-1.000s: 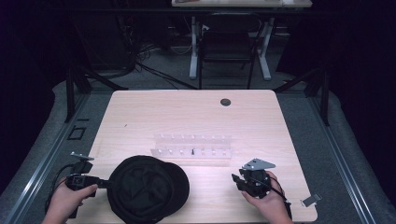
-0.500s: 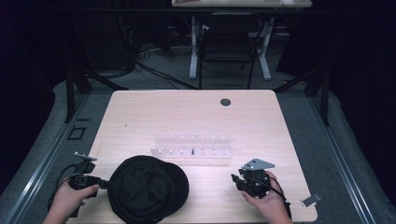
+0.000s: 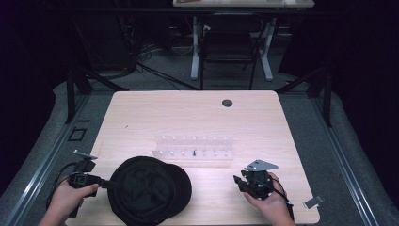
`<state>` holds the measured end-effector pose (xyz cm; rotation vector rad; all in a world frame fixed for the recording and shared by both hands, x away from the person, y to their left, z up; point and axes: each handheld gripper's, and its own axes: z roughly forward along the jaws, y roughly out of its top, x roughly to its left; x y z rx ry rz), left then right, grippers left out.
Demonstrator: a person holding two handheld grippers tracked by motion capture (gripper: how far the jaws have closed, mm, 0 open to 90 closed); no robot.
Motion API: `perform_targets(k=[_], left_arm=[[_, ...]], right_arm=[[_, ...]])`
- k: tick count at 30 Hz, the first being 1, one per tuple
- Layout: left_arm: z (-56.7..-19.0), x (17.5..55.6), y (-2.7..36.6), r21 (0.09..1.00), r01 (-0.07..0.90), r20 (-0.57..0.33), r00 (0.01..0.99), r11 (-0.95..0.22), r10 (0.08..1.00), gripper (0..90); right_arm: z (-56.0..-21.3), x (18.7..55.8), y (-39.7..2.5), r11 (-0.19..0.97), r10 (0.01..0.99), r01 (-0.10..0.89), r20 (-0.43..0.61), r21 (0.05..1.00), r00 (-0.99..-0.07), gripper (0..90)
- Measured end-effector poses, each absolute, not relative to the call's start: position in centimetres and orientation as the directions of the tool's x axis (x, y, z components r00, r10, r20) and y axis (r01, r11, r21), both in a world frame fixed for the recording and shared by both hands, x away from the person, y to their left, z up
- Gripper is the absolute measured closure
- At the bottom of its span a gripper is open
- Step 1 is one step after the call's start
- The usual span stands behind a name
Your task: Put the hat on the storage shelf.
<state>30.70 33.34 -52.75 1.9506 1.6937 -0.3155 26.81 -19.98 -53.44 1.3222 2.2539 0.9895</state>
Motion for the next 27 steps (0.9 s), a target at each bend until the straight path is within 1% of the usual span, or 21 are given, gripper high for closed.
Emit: perform_targets(k=[7, 12, 13, 16, 20, 21, 26, 27], left_arm=[[-51.2, 30.9, 33.0, 0.225, 0.972, -0.499, 0.178, -0.072, 0.848, 84.6], [-50.2, 31.3, 33.1, 0.186, 0.981, -0.540, 0.147, -0.052, 0.829, 84.7], [-50.1, 31.4, 33.1, 0.190, 0.981, -0.544, 0.141, -0.042, 0.827, 84.7], [-49.8, 31.7, 33.0, 0.149, 0.988, -0.540, 0.123, -0.050, 0.833, 84.8], [-49.4, 31.9, 32.8, 0.116, 0.992, -0.529, 0.102, -0.047, 0.842, 84.8], [-49.4, 31.9, 32.6, 0.120, 0.992, -0.534, 0.091, -0.032, 0.841, 84.8], [-48.8, 32.2, 32.5, 0.080, 0.996, -0.536, 0.067, -0.028, 0.842, 84.8], [-48.8, 32.2, 32.6, 0.097, 0.995, -0.541, 0.075, -0.026, 0.838, 84.8]], right_arm=[[-53.4, 26.9, -20.1, 0.327, 0.860, 0.623, 0.051, 0.711, -0.509, 61.7], [-53.4, 26.9, -20.2, 0.324, 0.860, 0.623, 0.052, 0.712, -0.507, 61.7], [-53.4, 26.9, -20.2, 0.323, 0.859, 0.623, 0.055, 0.713, -0.509, 61.7], [-53.4, 26.9, -20.2, 0.323, 0.860, 0.623, 0.054, 0.712, -0.507, 61.6], [-53.5, 26.9, -20.3, 0.317, 0.862, 0.624, 0.057, 0.714, -0.503, 61.6], [-53.5, 26.9, -20.3, 0.316, 0.861, 0.624, 0.060, 0.714, -0.504, 61.6], [-53.5, 27.0, -20.3, 0.321, 0.863, 0.625, 0.052, 0.711, -0.502, 61.5], [-53.5, 27.0, -20.3, 0.318, 0.864, 0.628, 0.056, 0.710, -0.500, 61.5]])
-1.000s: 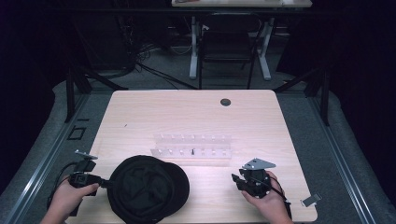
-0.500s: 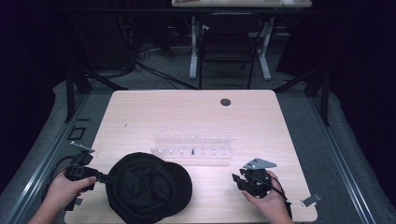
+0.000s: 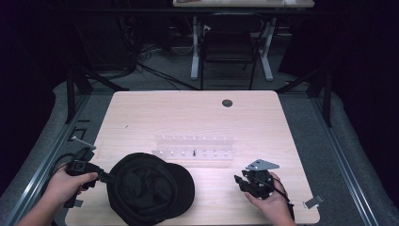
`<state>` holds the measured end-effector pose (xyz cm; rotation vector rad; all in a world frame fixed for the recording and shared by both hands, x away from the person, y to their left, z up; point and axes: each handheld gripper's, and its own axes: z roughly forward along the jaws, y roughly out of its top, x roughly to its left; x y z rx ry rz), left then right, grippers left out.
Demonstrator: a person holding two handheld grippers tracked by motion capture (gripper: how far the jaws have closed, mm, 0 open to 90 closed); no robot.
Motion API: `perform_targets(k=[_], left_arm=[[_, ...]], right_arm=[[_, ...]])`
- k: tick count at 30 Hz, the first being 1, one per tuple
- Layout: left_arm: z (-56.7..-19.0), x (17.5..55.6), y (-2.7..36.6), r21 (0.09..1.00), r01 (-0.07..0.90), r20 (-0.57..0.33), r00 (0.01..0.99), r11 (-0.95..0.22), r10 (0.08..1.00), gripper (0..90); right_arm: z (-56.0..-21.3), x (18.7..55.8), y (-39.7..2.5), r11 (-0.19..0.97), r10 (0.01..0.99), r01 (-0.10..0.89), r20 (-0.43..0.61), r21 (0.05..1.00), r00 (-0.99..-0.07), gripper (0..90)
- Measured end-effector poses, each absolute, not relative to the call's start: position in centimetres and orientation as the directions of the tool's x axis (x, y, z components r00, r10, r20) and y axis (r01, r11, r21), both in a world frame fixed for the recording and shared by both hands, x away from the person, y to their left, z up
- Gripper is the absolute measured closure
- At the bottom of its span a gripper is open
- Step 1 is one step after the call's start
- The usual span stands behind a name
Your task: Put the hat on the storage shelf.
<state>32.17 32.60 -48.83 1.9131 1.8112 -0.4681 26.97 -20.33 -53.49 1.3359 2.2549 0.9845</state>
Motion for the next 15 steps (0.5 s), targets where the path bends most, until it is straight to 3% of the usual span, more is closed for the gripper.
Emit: perform_targets(k=[3, 15], left_arm=[[-48.6, 32.2, 32.6, 0.085, 0.996, -0.571, 0.036, 0.016, 0.820, 84.8], [-46.3, 32.6, 32.2, 0.087, 0.996, -0.609, 0.043, 0.013, 0.792, 84.9]], right_arm=[[-53.5, 27.0, -20.4, 0.312, 0.865, 0.628, 0.061, 0.713, -0.499, 61.4], [-53.6, 27.1, -20.5, 0.306, 0.865, 0.628, 0.067, 0.716, -0.498, 61.4]])
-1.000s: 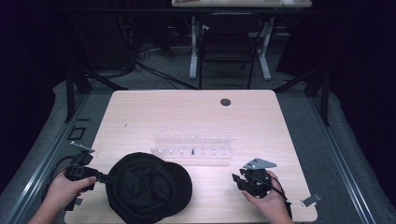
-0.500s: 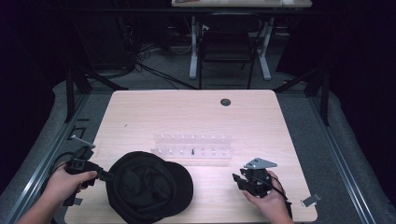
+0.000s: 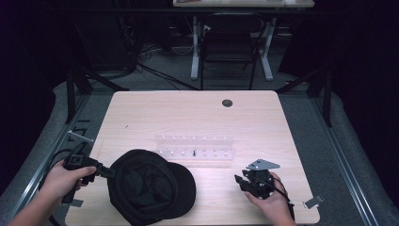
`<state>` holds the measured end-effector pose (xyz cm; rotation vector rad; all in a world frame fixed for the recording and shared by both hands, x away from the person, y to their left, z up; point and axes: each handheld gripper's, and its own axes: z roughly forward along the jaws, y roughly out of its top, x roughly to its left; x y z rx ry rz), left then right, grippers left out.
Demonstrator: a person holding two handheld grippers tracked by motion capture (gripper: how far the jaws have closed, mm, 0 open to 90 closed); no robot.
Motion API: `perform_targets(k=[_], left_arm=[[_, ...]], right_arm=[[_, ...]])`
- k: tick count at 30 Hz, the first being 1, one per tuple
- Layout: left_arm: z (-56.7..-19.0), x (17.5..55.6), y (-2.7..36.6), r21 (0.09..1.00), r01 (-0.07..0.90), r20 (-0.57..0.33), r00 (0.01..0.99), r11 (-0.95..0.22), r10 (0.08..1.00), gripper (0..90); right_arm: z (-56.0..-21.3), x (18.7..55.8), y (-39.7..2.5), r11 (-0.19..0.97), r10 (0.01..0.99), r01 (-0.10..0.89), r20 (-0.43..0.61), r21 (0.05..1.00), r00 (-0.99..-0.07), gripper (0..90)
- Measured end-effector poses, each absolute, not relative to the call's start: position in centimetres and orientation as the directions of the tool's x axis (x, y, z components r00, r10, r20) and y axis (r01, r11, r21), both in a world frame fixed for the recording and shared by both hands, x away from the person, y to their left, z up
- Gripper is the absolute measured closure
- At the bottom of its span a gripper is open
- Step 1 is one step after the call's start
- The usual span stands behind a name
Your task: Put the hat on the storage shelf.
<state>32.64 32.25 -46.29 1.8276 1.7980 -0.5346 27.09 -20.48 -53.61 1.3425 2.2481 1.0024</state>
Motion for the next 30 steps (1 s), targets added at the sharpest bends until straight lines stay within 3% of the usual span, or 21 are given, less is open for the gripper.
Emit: perform_targets(k=[7, 30], left_arm=[[-44.0, 32.8, 31.5, 0.099, 0.995, -0.649, 0.050, 0.018, 0.759, 85.0], [-36.9, 33.0, 29.9, 0.181, 0.983, -0.664, 0.139, -0.022, 0.734, 84.9]], right_arm=[[-53.6, 27.1, -20.6, 0.299, 0.868, 0.631, 0.070, 0.716, -0.491, 61.4], [-53.7, 27.2, -20.8, 0.291, 0.870, 0.637, 0.080, 0.714, -0.487, 61.4]])
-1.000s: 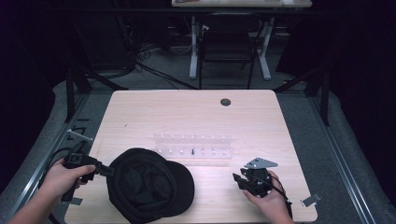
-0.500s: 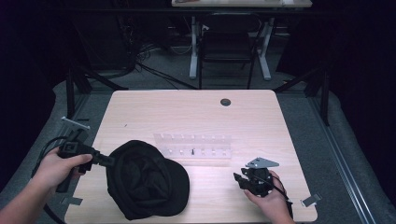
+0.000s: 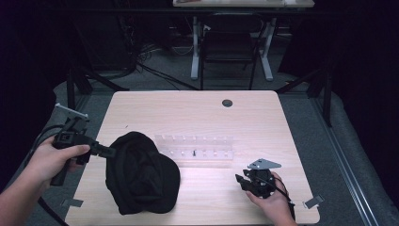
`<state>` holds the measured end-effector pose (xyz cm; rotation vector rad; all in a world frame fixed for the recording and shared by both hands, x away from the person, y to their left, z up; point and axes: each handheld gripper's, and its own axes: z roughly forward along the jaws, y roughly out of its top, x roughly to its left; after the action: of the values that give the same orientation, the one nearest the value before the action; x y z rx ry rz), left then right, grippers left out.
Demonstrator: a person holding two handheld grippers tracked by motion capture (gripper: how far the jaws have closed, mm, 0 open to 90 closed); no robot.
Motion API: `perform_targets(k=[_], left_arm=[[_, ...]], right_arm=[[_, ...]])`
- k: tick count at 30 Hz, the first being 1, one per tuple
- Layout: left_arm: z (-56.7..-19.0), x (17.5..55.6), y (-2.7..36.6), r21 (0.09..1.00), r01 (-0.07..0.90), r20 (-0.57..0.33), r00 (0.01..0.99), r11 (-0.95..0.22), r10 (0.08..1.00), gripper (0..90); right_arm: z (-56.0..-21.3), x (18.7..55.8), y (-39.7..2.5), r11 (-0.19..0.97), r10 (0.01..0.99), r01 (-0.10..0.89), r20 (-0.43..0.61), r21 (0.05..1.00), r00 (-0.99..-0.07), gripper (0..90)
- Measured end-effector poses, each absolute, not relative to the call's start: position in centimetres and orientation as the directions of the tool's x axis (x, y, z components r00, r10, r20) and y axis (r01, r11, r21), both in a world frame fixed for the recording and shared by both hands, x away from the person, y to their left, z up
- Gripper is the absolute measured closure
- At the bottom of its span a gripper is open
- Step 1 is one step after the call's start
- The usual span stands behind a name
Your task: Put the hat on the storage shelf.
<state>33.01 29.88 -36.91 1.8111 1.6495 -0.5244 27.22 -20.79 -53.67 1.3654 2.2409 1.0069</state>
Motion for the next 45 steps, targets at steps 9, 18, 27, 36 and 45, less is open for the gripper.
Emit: perform_targets(k=[9, 18, 27, 36, 45], left_arm=[[-34.3, 33.0, 29.4, 0.234, 0.972, -0.670, 0.182, -0.029, 0.720, 85.0], [-32.0, 33.2, 30.1, 0.272, 0.962, -0.665, 0.181, 0.010, 0.724, 84.9], [-30.5, 33.6, 30.1, 0.296, 0.955, -0.680, 0.191, 0.027, 0.707, 84.8], [-29.6, 34.3, 29.5, 0.304, 0.952, -0.686, 0.201, 0.025, 0.699, 84.8], [-28.4, 35.2, 28.5, 0.316, 0.948, -0.665, 0.202, 0.025, 0.719, 84.7]], right_arm=[[-53.7, 27.3, -20.9, 0.292, 0.871, 0.637, 0.077, 0.713, -0.485, 61.3], [-53.8, 27.3, -20.9, 0.287, 0.871, 0.637, 0.082, 0.715, -0.484, 61.2], [-53.8, 27.4, -20.9, 0.288, 0.872, 0.639, 0.081, 0.713, -0.483, 61.2], [-53.9, 27.4, -21.0, 0.281, 0.873, 0.646, 0.090, 0.710, -0.479, 61.1], [-53.9, 27.5, -21.1, 0.282, 0.872, 0.645, 0.090, 0.710, -0.481, 61.1]])
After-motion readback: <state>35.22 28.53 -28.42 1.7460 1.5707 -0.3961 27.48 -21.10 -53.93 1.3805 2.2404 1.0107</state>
